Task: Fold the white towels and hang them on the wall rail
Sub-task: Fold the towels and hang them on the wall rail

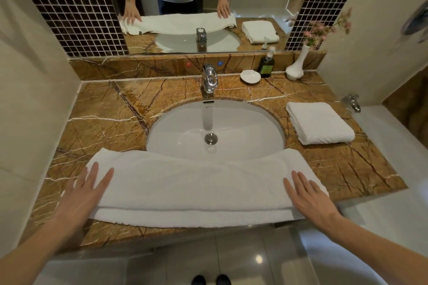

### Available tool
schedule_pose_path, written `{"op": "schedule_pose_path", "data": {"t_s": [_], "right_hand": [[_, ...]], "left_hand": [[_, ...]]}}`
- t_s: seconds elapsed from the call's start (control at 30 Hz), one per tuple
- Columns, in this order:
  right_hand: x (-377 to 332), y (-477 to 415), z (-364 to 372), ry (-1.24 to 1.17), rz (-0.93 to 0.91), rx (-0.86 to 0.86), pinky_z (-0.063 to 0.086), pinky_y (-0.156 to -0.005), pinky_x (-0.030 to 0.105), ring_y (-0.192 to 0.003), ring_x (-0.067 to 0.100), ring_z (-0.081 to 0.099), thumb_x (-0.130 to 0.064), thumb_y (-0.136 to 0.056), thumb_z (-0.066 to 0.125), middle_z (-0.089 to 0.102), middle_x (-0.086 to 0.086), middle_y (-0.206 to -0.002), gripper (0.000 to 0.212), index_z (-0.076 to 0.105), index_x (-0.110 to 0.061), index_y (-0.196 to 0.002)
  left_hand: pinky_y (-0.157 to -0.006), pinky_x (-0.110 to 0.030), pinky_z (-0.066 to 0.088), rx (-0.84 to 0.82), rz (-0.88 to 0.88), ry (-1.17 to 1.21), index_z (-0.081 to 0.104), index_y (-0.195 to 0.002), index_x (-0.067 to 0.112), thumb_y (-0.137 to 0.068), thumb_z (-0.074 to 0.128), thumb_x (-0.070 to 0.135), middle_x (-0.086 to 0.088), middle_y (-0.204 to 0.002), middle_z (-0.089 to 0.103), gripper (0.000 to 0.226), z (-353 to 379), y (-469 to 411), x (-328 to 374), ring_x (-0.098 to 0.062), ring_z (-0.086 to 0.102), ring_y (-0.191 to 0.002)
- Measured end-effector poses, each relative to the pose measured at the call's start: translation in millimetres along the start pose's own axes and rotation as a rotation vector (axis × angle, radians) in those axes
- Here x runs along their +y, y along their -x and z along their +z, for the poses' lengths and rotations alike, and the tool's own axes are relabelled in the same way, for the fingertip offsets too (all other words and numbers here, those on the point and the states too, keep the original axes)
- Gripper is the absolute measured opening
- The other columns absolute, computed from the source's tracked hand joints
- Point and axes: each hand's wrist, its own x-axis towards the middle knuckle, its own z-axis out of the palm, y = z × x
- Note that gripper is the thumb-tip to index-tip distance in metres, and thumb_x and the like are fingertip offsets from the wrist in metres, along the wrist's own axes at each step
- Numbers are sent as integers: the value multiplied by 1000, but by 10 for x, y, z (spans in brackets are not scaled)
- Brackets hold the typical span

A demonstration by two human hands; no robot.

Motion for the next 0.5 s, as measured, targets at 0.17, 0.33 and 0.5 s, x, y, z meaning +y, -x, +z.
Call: {"op": "schedule_pose_path", "data": {"t_s": [0.17, 0.33, 0.5], "right_hand": [[59, -57, 214, -108, 38, -63, 54, -76, 54, -108, 47, 60, 5, -19, 90, 54, 35, -126, 127, 36, -1, -134], [83, -43, 267, -98, 25, -23, 53, -72, 59, -105, 49, 61, 6, -13, 89, 55, 36, -123, 129, 38, 0, -131], [40, -139, 193, -61, -20, 68, 55, -66, 57, -95, 44, 67, -7, -12, 89, 63, 29, -116, 103, 64, 9, -111]], "left_hand": [[-108, -45, 38, 14, -80, 100, -22, -147, 22, -83, 65, 22, -15, -158, -2, 108, -91, -70, -64, -32, 23, -142], [-113, -51, 27, 97, -33, 124, -8, -149, 22, -86, 63, 11, -12, -157, 0, 95, -171, -144, -100, -31, 20, -143], [-117, -53, -1, -101, 17, -44, -34, -136, 25, -82, 54, -7, -12, -146, -33, 108, -118, -166, -76, -29, -19, -142]]}}
